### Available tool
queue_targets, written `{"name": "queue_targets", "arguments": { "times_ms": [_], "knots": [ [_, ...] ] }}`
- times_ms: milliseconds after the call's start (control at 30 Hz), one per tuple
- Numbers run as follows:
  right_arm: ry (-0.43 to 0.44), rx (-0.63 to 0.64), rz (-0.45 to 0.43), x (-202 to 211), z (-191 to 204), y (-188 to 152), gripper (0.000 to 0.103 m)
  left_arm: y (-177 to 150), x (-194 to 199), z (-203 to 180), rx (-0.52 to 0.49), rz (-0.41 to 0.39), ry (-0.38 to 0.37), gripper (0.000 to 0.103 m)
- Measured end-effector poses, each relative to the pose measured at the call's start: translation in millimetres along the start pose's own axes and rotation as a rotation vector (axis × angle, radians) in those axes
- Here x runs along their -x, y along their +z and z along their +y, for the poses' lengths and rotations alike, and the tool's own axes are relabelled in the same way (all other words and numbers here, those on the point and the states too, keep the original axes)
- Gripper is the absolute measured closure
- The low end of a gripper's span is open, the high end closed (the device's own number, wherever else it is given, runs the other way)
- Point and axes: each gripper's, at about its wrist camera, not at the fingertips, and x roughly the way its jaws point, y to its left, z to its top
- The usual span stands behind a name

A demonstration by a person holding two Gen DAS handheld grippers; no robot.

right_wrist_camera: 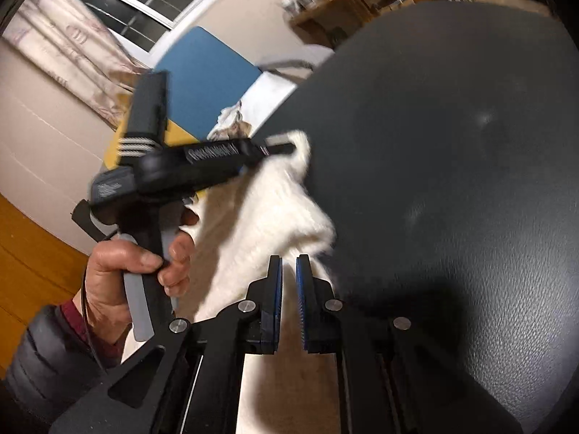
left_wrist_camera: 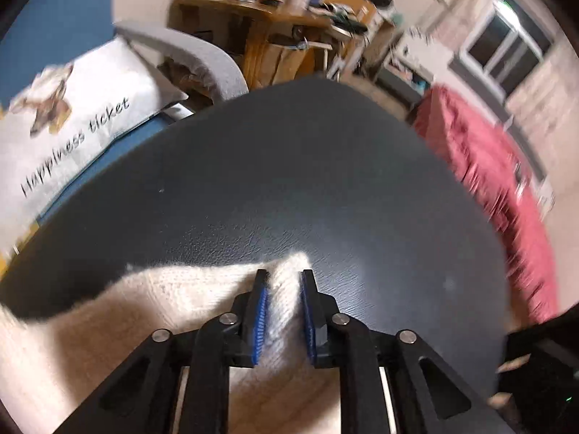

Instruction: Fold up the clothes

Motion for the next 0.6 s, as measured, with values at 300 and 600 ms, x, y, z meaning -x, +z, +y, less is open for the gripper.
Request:
{"name": "queue_targets", "arguments": {
  "times_ms": [300,600],
  "knots": [
    [0.403,-0.431,0.025,17.4,-51.4,5.0,0.044,-30.0,75.6,39.8,0.25,-0.132,-0.122,0.083],
    [0.424,-0.546,0.059,9.4,-49.5,16.6,0.022,-156.8,80.8,45.9,0.624,-0.208,-0.362,0.082]
  ]
}}
